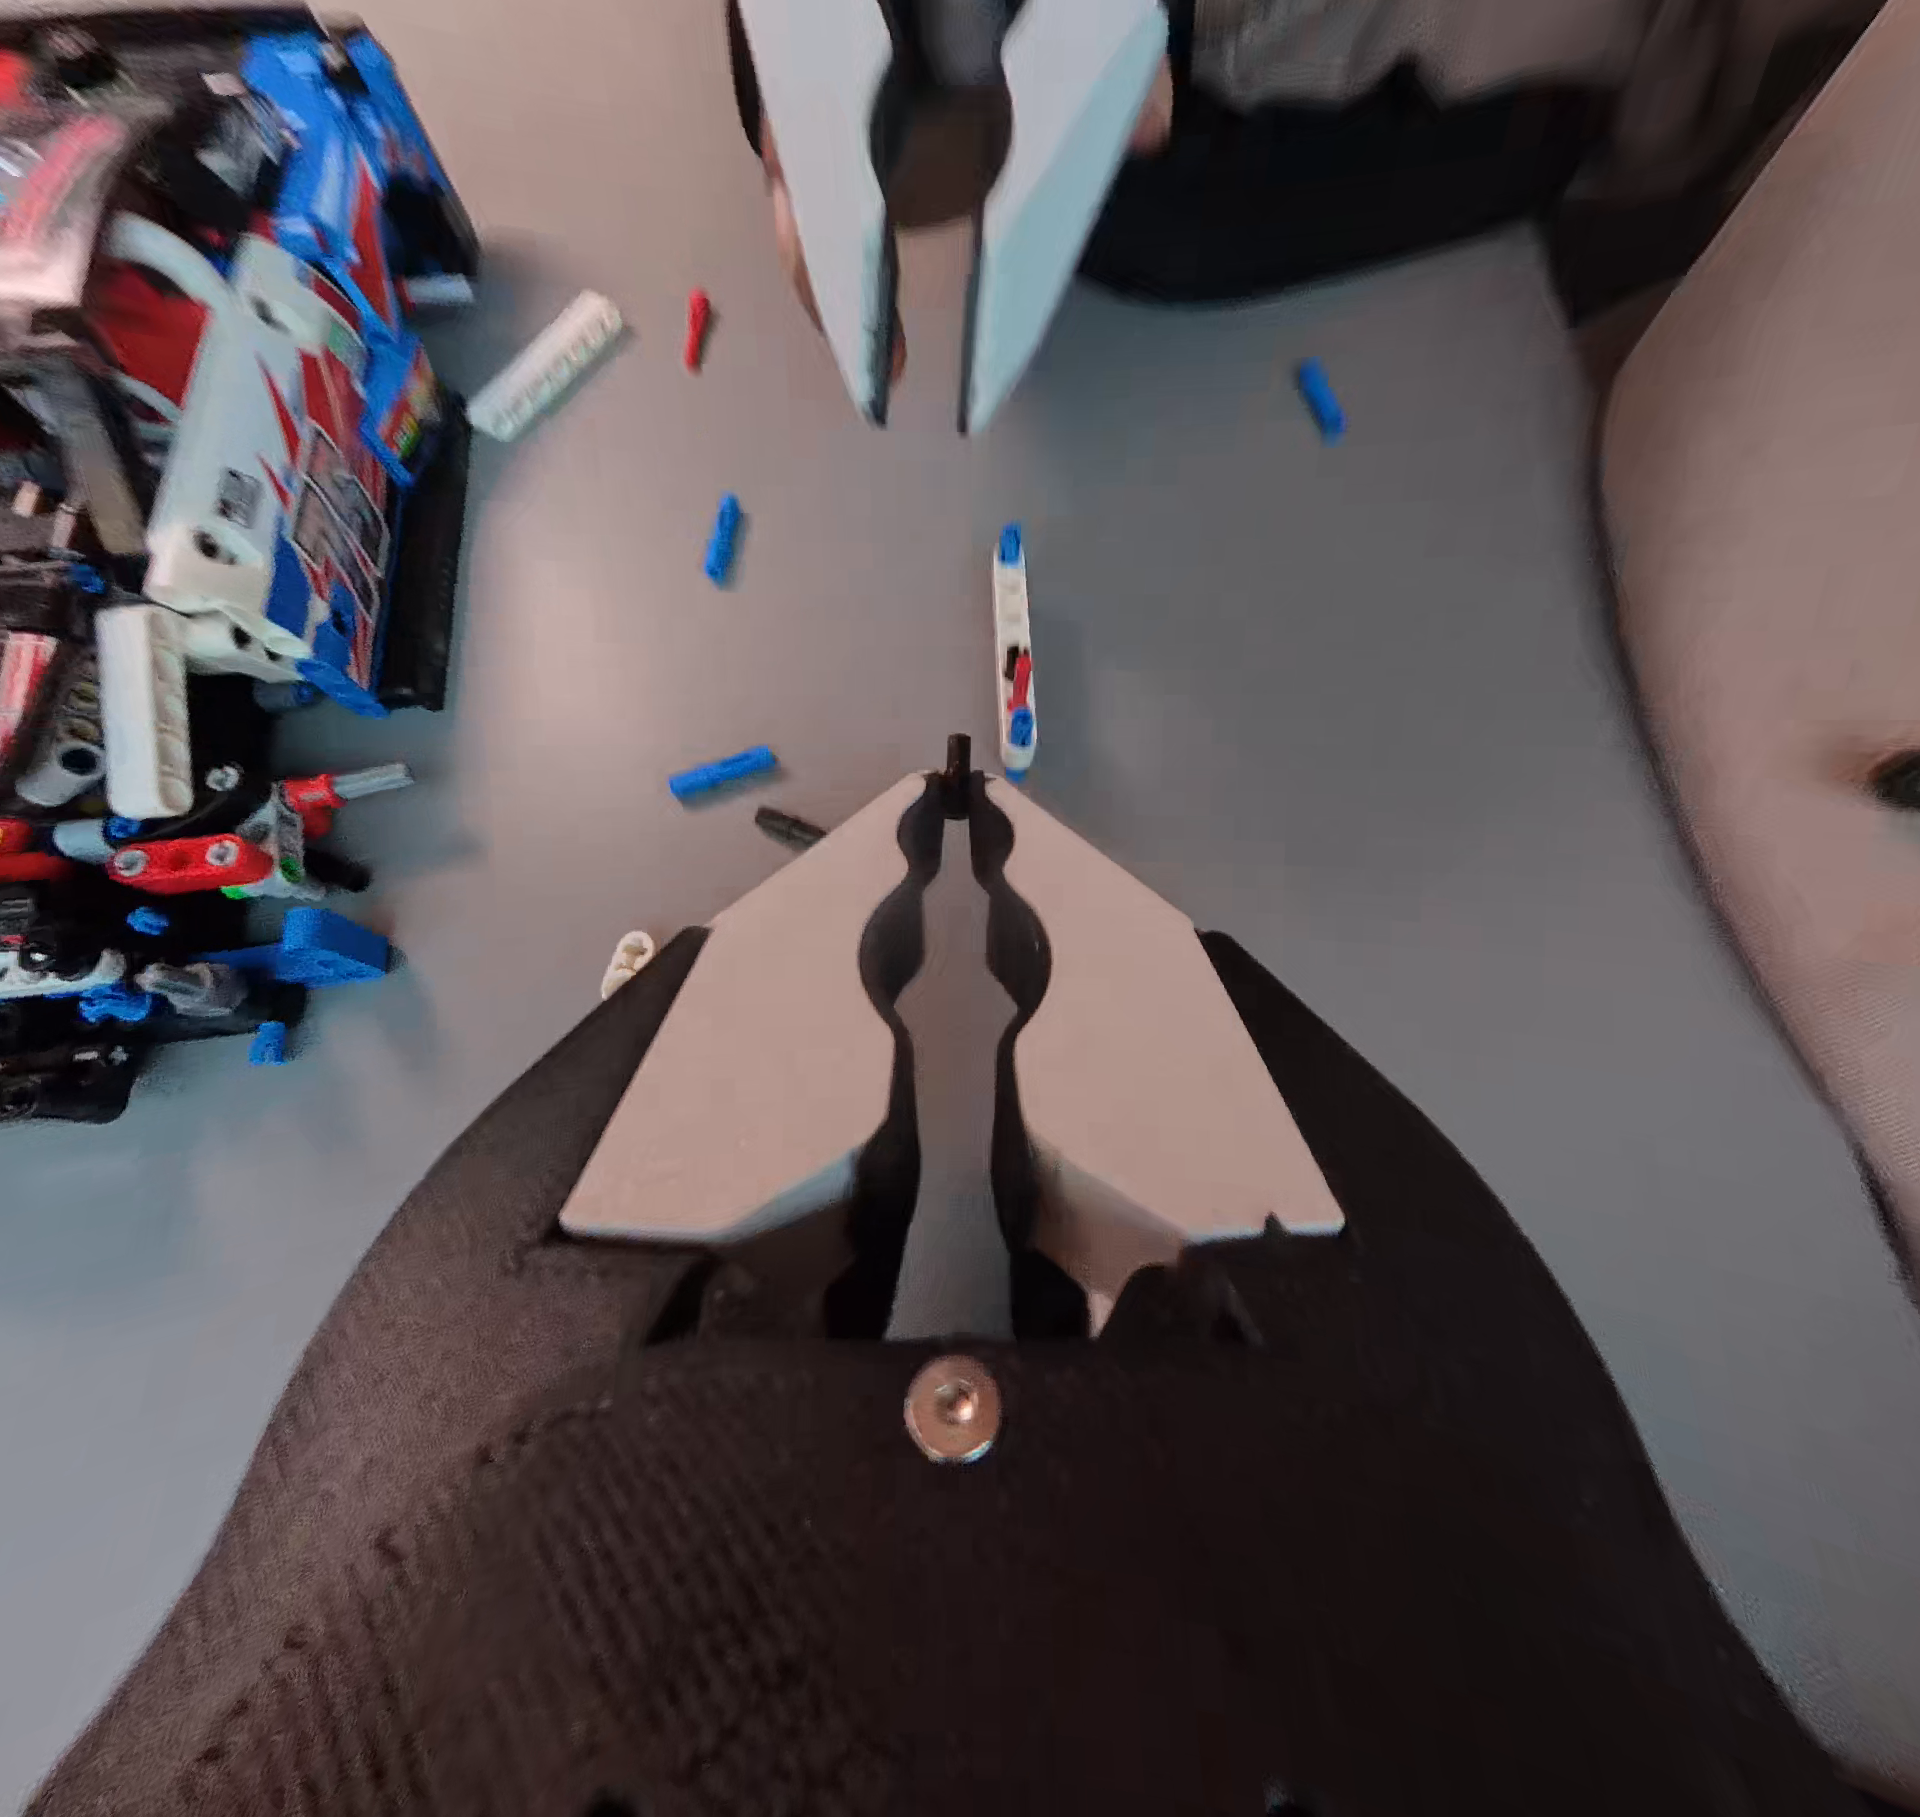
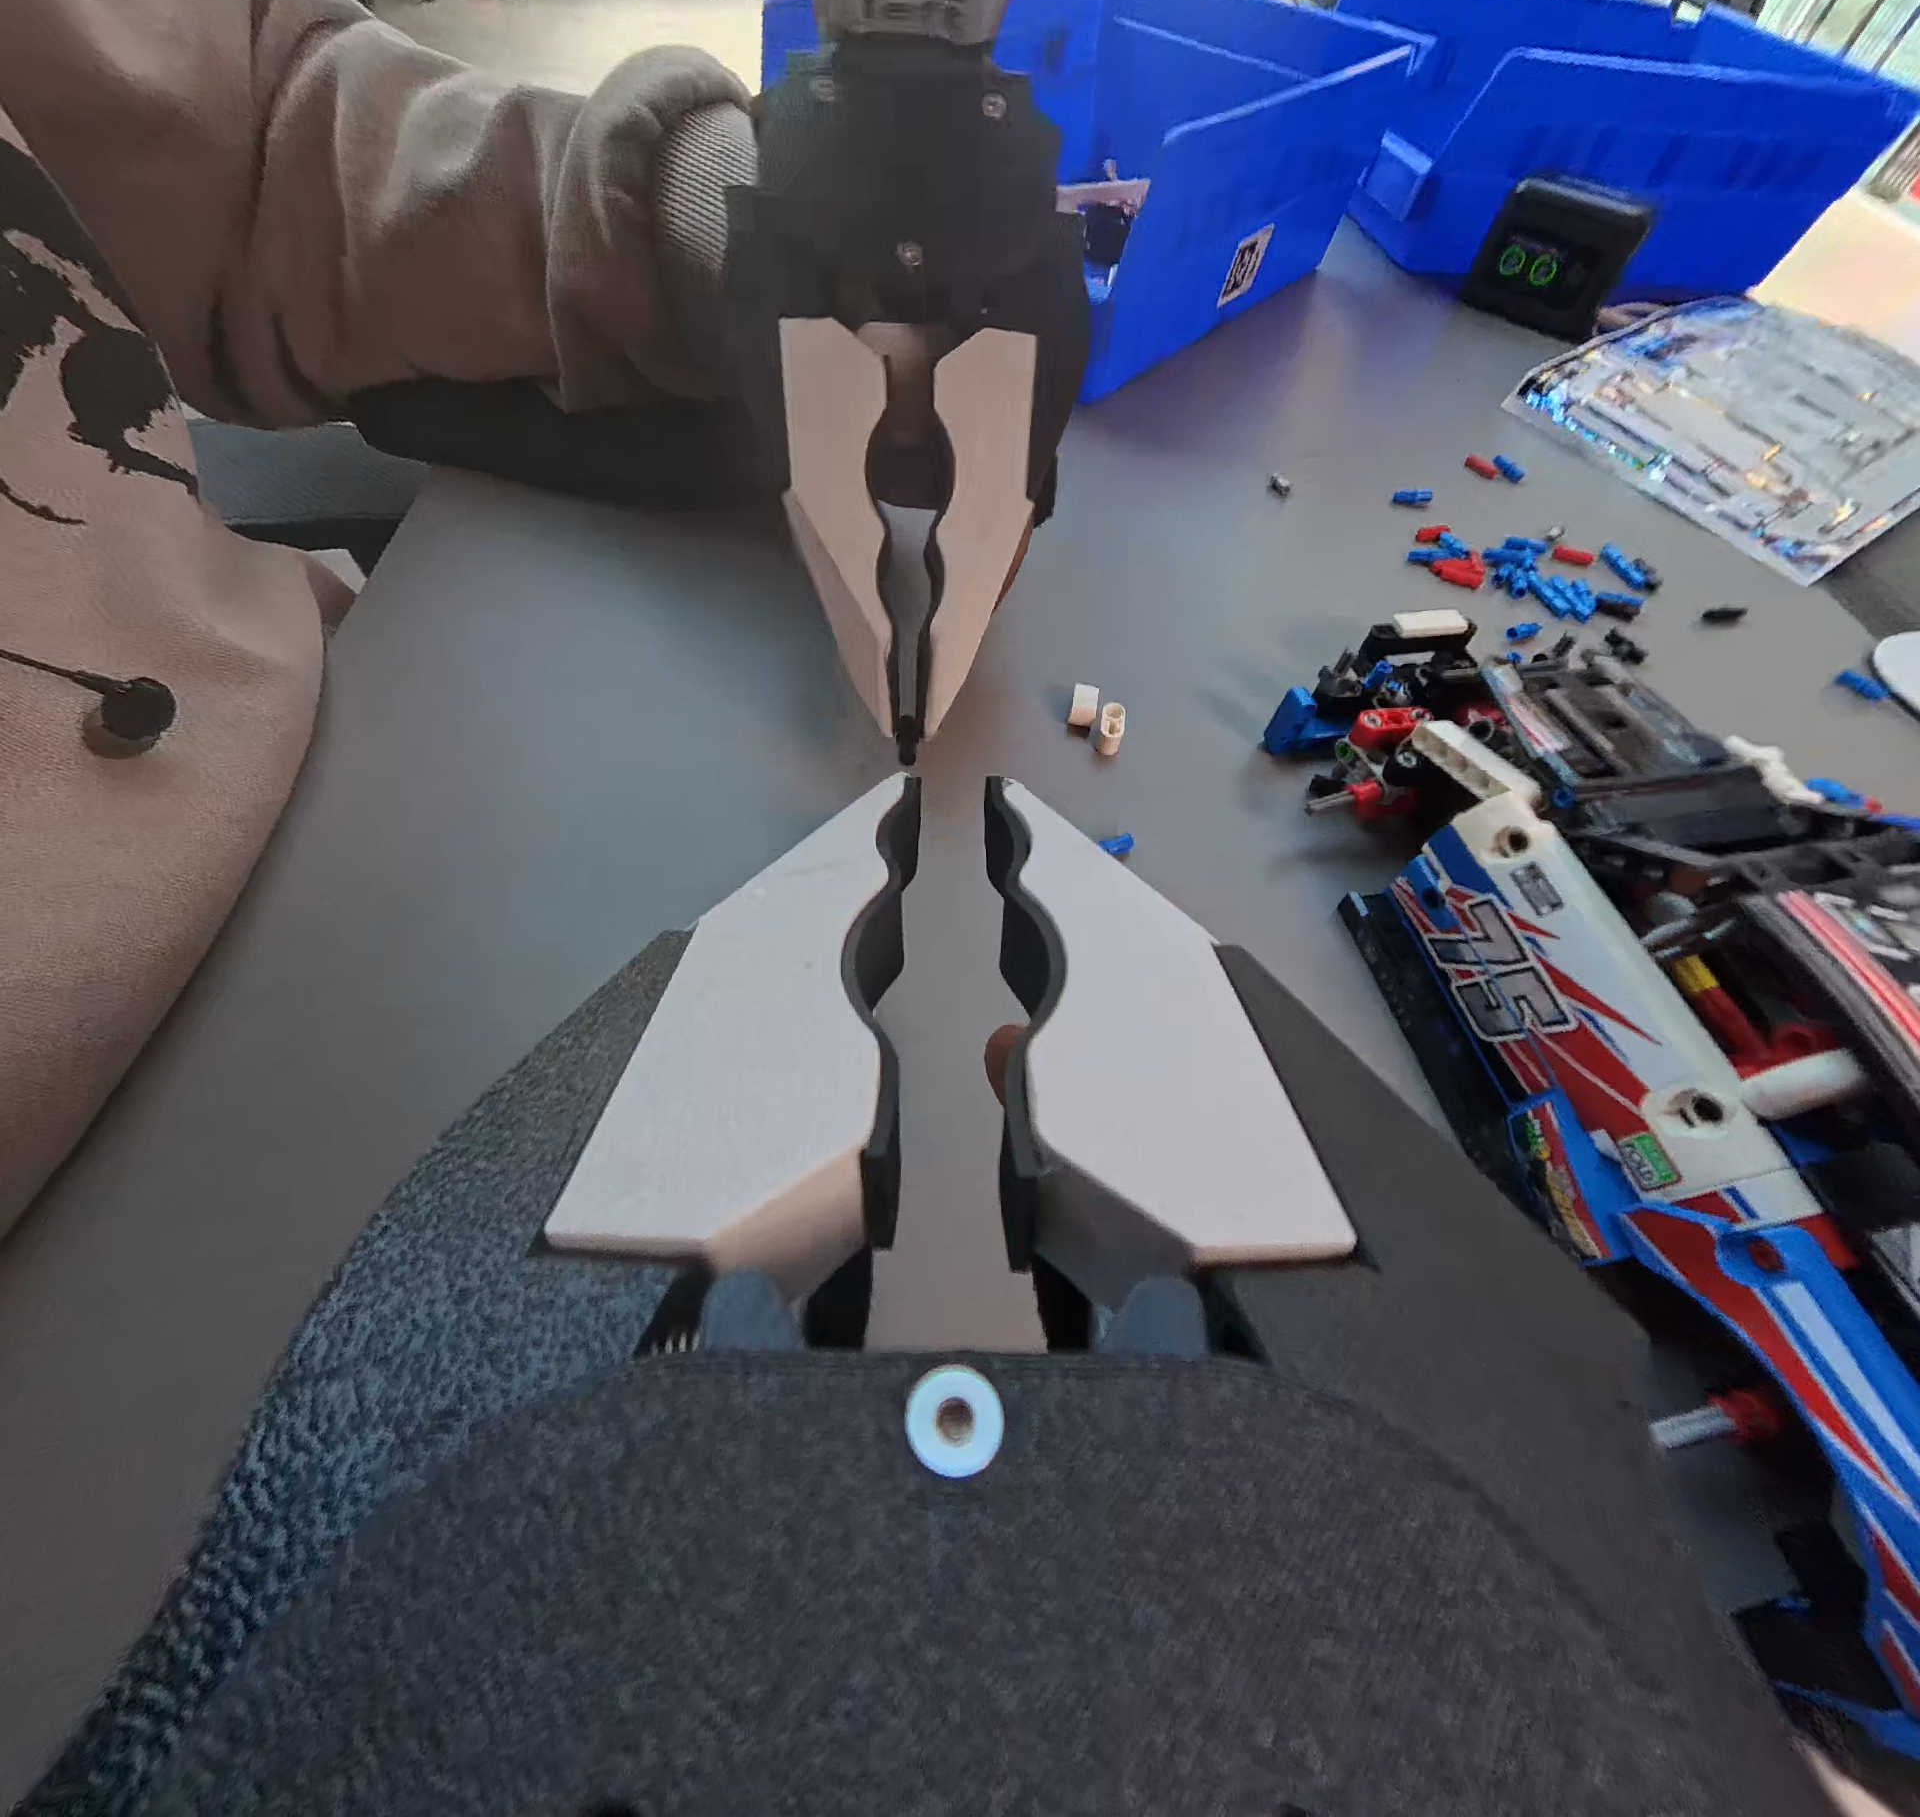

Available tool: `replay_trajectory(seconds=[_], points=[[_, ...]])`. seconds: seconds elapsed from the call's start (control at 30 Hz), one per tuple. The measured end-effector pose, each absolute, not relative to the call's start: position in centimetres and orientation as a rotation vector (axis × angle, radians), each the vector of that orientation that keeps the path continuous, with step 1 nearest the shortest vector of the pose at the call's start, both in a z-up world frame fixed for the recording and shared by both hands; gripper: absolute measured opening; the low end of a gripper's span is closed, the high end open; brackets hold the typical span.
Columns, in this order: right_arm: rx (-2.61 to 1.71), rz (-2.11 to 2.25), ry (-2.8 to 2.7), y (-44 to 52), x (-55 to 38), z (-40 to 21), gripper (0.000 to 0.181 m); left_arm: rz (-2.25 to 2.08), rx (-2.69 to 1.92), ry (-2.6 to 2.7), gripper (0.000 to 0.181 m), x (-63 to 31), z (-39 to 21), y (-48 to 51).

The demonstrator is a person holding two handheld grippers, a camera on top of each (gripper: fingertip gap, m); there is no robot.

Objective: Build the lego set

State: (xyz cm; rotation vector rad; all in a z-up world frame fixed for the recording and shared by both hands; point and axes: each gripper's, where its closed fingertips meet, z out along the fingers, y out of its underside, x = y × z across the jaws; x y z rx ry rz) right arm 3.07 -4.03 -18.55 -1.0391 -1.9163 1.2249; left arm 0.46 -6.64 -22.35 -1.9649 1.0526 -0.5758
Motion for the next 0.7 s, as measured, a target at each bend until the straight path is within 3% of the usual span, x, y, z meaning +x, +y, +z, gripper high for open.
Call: replay_trajectory(seconds=[0.17,0.7], points=[[-0.763,1.119,-1.847,-6.5,2.2,-15.8,0.013,-0.966,-1.707,0.875,0.002,2.1,-15.7,-7.5],[-0.542,1.003,-1.927,-9.3,2.9,-15.6,0.005,-1.178,-1.696,0.879,0.002,3.6,-15.6,-8.9]])
